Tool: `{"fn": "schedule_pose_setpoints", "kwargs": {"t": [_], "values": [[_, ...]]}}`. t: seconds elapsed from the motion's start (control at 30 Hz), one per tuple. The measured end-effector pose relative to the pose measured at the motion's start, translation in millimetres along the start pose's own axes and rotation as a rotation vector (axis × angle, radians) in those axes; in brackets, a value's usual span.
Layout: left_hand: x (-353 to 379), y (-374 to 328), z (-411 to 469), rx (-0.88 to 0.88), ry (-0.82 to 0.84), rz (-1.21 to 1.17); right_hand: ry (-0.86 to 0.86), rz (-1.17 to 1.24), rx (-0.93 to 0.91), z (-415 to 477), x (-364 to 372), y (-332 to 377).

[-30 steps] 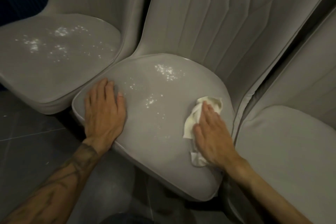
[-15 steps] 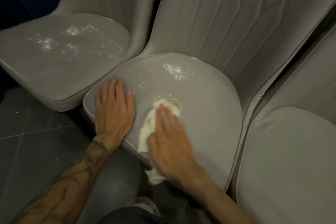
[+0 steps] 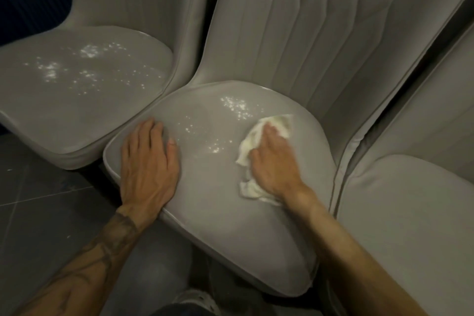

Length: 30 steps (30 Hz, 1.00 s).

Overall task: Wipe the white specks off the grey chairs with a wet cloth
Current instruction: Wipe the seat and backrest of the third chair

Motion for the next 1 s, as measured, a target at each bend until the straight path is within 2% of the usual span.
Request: {"fn": "schedule_pose_setpoints", "kwargs": {"t": [0.07,0.17,0.23,0.3,0.37,0.47,0.53,0.6,0.67,0.73,0.83,0.93,1.0], "values": [[2,2,1,0.007,-0.001,-0.009,0.076,0.063,-0.157,-9,7,17],[5,4,1,0.004,0.001,-0.026,0.064,0.040,-0.179,-2,-10,-19],[5,5,1,0.002,0.009,-0.038,0.008,-0.018,-0.018,21,-27,-50],[5,4,1,-0.001,0.010,-0.043,-0.034,0.060,0.172,47,-36,-55],[3,3,2,-0.012,0.016,-0.052,-0.096,0.112,0.198,69,-27,-32],[3,4,3,-0.028,0.026,-0.070,-0.013,0.119,-0.032,73,-3,8],[1,5,5,-0.026,0.029,-0.100,0.047,0.092,-0.123,66,-4,2],[-3,12,11,-0.010,-0.009,-0.060,0.021,0.057,-0.080,71,-20,-26],[-5,26,23,0.017,-0.055,0.053,-0.027,0.071,0.059,80,-36,-53],[-8,45,38,-0.007,-0.057,0.139,-0.044,-0.037,0.090,95,-40,-57],[-9,69,54,-0.039,-0.062,0.237,-0.044,-0.074,0.016,109,-25,-14],[-4,76,62,-0.030,-0.028,0.234,0.027,0.041,-0.188,103,-1,31],[-1,76,61,-0.056,-0.030,0.214,0.064,0.097,-0.257,100,-1,30]]}}
Point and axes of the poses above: each hand's wrist, its own z-axis towards the middle knuckle, its own x-axis out of the palm, y = z × x, the point moved 1 cm from there along z, towards the middle knuckle, and after that the axes turned 10 degrees about z, right-handed, at the moved point
